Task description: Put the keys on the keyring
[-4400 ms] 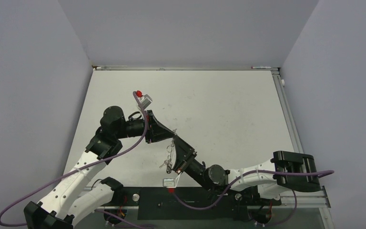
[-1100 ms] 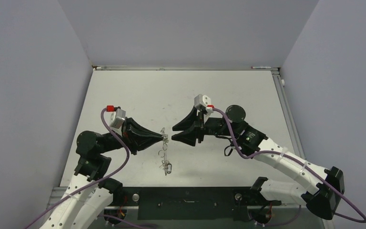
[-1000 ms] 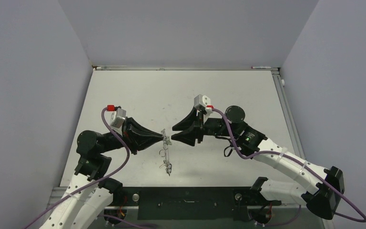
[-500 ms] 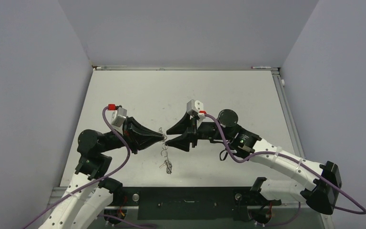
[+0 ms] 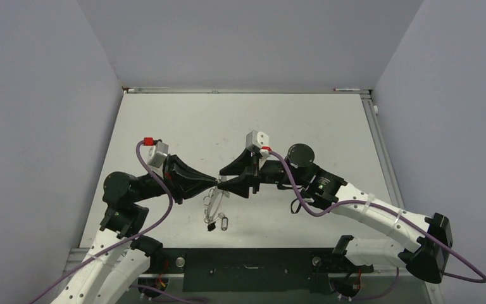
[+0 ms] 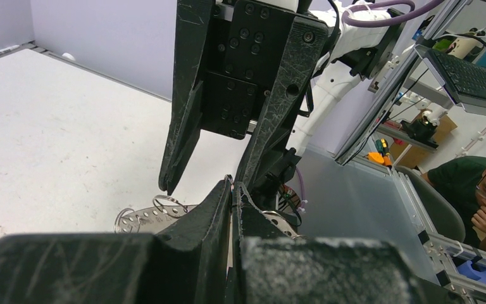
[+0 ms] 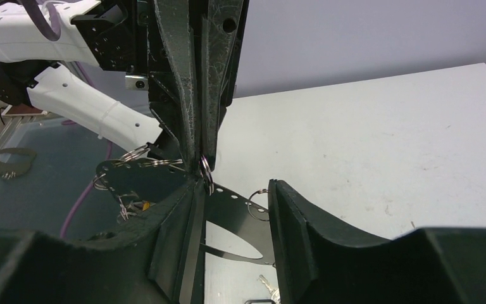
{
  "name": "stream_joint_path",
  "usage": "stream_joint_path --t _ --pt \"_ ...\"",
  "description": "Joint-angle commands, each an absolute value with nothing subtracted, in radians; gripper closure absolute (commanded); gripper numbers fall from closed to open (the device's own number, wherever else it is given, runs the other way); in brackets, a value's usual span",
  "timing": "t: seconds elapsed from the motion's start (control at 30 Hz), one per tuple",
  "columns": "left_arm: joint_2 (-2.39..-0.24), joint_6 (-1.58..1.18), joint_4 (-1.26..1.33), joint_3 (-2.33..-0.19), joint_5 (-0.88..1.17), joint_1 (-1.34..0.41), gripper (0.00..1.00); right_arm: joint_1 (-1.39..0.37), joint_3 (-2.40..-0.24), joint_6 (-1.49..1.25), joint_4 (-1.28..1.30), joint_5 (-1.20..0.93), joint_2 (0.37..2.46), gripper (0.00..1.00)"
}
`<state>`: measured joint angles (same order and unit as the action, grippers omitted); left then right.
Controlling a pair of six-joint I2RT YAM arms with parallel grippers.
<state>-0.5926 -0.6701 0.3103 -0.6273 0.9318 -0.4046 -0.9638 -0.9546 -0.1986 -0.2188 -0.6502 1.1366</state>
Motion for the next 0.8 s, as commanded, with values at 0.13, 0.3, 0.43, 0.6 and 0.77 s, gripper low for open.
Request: stream_joint_path --t 0.13,0.3,0.43,0.6,0.77 --pt "-0.586 -0.689 0.396 -0.624 0.939 -0.405 1.00 -0.971 -1.003 -0.184 -0.249 -0.647 1.127 0.66" --pt "-0.591 -0.689 0.391 -0.623 0.940 -0.406 1.00 -0.973 -0.995 -0.189 -0.271 -0.667 1.131 0.77" --pt "-0.592 -0.688 0.388 -0.622 0.939 -0.405 1.00 -0.976 -0.985 -0.187 -0.291 -0.681 1.124 0.91" --pt "-0.594 -0.683 0.379 -0.620 0.932 -0.405 1.00 -0.982 -0.951 -0.186 -0.336 -0.699 1.102 0.95" --pt "-0.594 -0.681 0.376 -0.620 0.931 -0.405 1.00 -0.983 -0.924 -0.191 -0.369 -0.727 1.083 0.95"
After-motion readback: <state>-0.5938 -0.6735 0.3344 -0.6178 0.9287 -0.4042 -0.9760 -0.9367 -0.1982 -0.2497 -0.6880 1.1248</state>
